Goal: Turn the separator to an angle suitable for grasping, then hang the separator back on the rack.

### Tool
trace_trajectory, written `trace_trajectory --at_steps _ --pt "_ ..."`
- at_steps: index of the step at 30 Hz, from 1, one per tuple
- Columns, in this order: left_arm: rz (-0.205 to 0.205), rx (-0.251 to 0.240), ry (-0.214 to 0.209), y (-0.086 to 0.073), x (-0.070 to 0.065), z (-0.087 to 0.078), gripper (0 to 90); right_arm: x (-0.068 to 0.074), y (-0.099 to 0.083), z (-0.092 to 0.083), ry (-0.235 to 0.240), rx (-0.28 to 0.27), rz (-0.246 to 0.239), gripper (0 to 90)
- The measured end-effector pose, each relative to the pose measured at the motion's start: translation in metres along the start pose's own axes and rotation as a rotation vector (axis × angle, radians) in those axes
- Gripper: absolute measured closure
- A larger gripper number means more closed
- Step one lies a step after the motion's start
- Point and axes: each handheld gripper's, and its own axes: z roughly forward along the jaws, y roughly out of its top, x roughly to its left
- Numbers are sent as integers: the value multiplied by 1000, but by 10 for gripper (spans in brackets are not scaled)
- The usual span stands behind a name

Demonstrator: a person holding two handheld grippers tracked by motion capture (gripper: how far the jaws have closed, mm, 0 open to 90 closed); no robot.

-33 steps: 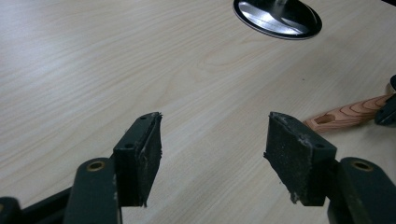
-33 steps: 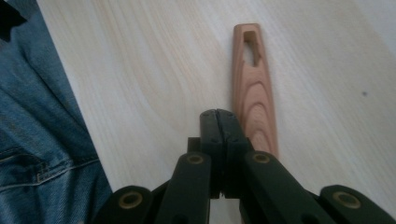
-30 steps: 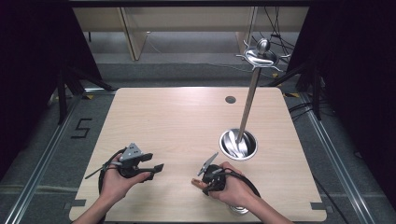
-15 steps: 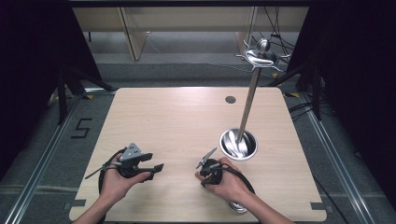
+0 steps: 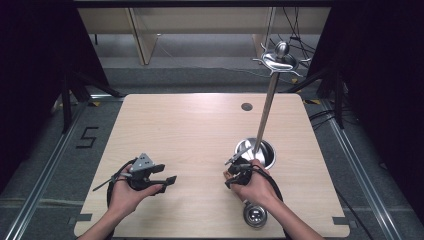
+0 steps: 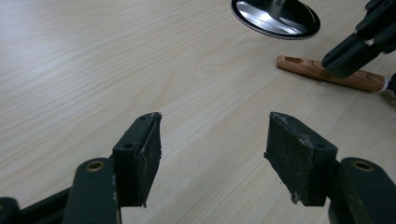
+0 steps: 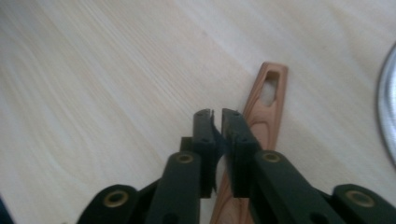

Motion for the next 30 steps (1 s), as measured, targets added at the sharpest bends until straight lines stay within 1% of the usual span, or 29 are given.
trace_trajectory --at_steps 1,2,3,4,5,6,7,8,9,10,11,12,13,14,15,16,17,18,19,20,21,22,23,24,25,26,27,28,30 --pt "10 -1 1 0 1 1 350 0 0 -6 13 -9 9 788" --pt "7 2 -6 1 1 1 350 1 -1 -10 -24 -6 46 760" --pt "7 2 -6 1 1 1 350 1 -1 -10 -24 -6 46 760" --pt "-11 2 -4 -1 -1 2 351 -1 -3 -18 -51 -16 69 689" --pt "-11 2 -4 -1 -1 2 350 -1 -3 -18 -51 -16 69 689" --pt "-1 9 -11 -1 0 1 350 -3 -5 -19 -27 -42 39 675" --pt "5 4 -9 -2 0 0 350 -7 -8 -24 -55 -57 59 630" --pt "5 4 -9 -2 0 0 350 -7 -9 -27 -62 -59 67 611" --pt "3 3 -12 -1 0 -1 350 -7 -9 -27 -62 -59 67 611" --pt "-2 -7 -6 -1 0 -2 350 -11 -11 -30 -98 -62 56 582" --pt "-10 -13 -2 0 -1 -3 350 -11 -11 -31 -112 -52 56 578" --pt "-10 -13 -2 0 -1 -3 350 -11 -11 -31 -112 -52 56 578" --pt "8 -11 -2 0 0 -3 350 -11 -11 -34 -110 -36 87 579" --pt "5 -5 -6 0 1 -3 350 -13 -11 -35 -127 -8 115 594" --pt "4 -2 -3 0 1 -1 350 -17 -12 -35 -120 8 96 615" --pt "6 -3 -2 0 2 0 350 -21 -14 -35 -133 30 58 622" --pt "15 0 5 1 1 0 350 -19 -15 -34 -138 46 108 615" --pt "15 0 5 1 1 0 350 -19 -15 -34 -138 46 108 615" --pt "16 -3 7 1 1 1 350 -17 -16 -33 -119 75 131 599" --pt "25 9 -1 1 1 0 350 -18 -17 -32 -142 76 111 582" --pt "13 -1 -6 0 -1 0 350 -15 -19 -30 -146 94 114 554" --pt "13 -1 -6 0 -1 0 350 -15 -19 -30 -161 114 134 543" --pt "14 3 -6 -1 -1 0 350 -15 -19 -30 -161 114 134 543" --pt "12 2 -1 -1 -2 0 350 -15 -19 -30 -142 131 114 534" --pt "11 4 -7 -1 -1 -1 350 -13 -19 -29 -149 144 131 528" --pt "5 3 -6 -1 0 -2 350 -12 -19 -27 -141 140 117 513" --pt "5 3 -6 -1 0 -2 350 -12 -19 -27 -141 140 117 513" --pt "3 -2 -1 -2 0 -2 350 -12 -18 -26 -127 149 106 513" --pt "2 0 -3 -2 1 -2 350 -9 -18 -24 -137 158 105 512"
